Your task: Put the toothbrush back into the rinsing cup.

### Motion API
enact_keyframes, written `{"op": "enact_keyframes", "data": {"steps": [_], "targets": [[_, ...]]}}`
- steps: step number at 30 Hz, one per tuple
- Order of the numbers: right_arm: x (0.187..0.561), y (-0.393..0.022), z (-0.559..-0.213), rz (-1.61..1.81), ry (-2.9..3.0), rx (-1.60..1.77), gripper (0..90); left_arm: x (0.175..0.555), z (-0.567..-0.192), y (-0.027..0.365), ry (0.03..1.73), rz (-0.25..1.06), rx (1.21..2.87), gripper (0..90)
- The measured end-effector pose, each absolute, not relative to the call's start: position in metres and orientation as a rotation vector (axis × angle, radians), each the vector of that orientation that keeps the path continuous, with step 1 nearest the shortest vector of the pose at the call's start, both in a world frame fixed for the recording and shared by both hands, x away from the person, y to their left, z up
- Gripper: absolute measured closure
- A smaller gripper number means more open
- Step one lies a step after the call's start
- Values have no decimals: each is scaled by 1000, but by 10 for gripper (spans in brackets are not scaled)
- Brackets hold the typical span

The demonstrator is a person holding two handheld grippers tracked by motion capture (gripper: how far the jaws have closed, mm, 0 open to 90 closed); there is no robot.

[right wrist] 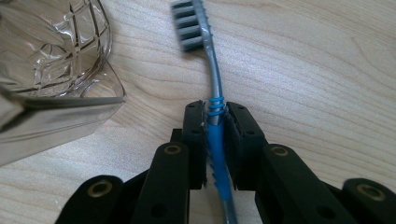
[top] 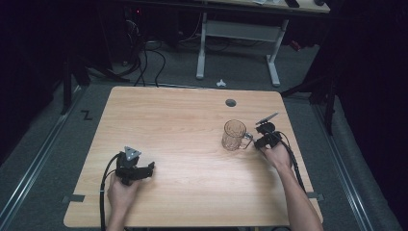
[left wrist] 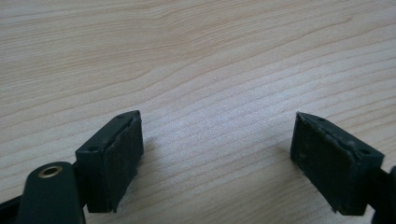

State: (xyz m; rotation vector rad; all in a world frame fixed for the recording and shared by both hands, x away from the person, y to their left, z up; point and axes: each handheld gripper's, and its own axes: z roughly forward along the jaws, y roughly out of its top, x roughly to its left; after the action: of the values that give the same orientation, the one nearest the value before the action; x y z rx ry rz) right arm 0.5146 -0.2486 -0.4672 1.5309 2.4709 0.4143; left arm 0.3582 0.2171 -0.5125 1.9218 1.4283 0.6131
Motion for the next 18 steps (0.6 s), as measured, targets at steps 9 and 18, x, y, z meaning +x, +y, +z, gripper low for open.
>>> {"op": "enact_keyframes", "data": {"steps": [9,18], "targets": [[514,-249,-467,421,2467,1536,795,358,-512,217,1428,613,1922,178],[511,-250,-458,475,2448,1519,796,358,-512,217,1428,613,1921,178]]}}
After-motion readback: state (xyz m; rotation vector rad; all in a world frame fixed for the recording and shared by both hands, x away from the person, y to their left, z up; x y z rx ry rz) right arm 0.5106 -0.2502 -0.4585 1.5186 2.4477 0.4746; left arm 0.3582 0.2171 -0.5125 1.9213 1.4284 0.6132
